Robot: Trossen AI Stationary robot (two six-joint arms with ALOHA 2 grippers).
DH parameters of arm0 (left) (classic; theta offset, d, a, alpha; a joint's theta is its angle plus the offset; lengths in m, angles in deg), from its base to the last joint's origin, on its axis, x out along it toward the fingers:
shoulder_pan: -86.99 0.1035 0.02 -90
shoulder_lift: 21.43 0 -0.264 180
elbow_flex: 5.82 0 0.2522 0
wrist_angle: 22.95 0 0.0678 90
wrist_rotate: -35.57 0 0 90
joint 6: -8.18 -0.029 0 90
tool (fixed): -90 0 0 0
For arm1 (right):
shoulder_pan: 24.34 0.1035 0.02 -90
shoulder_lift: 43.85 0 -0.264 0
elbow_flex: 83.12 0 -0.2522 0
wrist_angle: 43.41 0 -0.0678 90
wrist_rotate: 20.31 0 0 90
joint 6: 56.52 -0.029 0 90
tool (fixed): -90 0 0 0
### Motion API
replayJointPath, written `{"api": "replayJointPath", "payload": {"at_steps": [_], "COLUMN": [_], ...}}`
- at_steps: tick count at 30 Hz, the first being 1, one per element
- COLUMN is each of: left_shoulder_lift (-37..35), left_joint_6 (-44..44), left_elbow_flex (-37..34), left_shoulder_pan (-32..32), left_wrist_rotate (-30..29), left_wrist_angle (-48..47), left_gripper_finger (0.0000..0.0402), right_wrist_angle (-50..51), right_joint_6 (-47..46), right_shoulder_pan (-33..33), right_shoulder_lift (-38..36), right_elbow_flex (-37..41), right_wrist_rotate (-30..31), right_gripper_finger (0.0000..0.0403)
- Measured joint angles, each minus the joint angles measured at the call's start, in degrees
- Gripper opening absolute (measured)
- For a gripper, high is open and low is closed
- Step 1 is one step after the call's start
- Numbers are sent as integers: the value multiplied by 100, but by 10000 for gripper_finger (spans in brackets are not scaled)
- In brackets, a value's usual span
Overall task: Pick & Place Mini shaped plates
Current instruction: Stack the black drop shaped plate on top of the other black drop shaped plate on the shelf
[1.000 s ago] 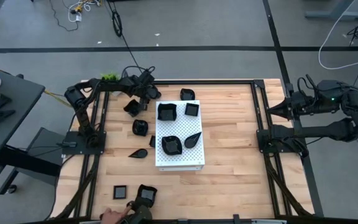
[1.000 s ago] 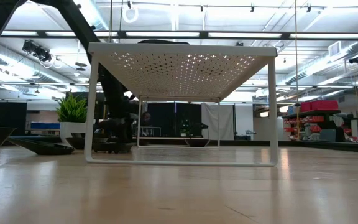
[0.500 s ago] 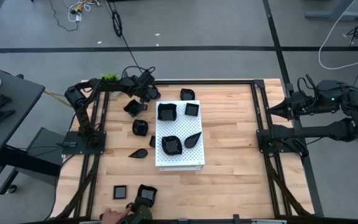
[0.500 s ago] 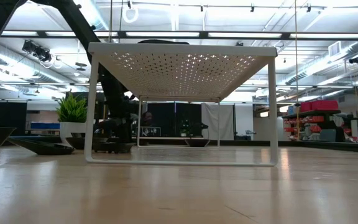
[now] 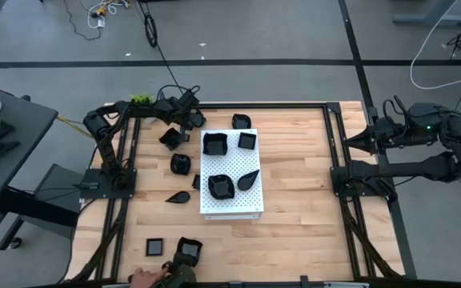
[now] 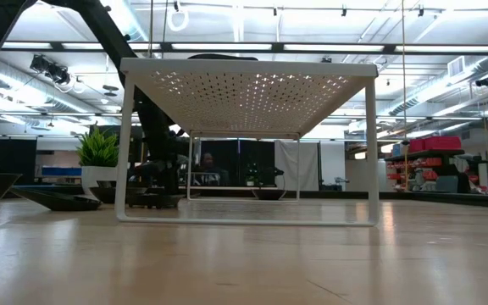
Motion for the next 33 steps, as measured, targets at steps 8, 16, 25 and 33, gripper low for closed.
{"api": "replayJointPath", "payload": {"at_steps": [8,16,25,33], "left_shoulder_lift": [-2,-25,-399,-754], "left_joint_6": [-2,1,2,4], "left_elbow_flex": [0,0,-4,-4], "left_shoulder_pan": [-4,-4,-42,-112], "left_wrist_rotate": [-79,-177,-218,-466], "left_wrist_angle": [10,1,20,13], "left_gripper_finger": [18,13,12,12], "right_wrist_angle": [-2,-1,-2,-2], "right_joint_6": [-2,-1,-1,0], "right_shoulder_pan": [2,1,0,1], "right_shoulder_lift": [0,0,0,0], "right_elbow_flex": [0,0,0,0], "right_wrist_rotate": [0,0,-1,-1], "right_gripper_finger": [22,22,22,22]}}
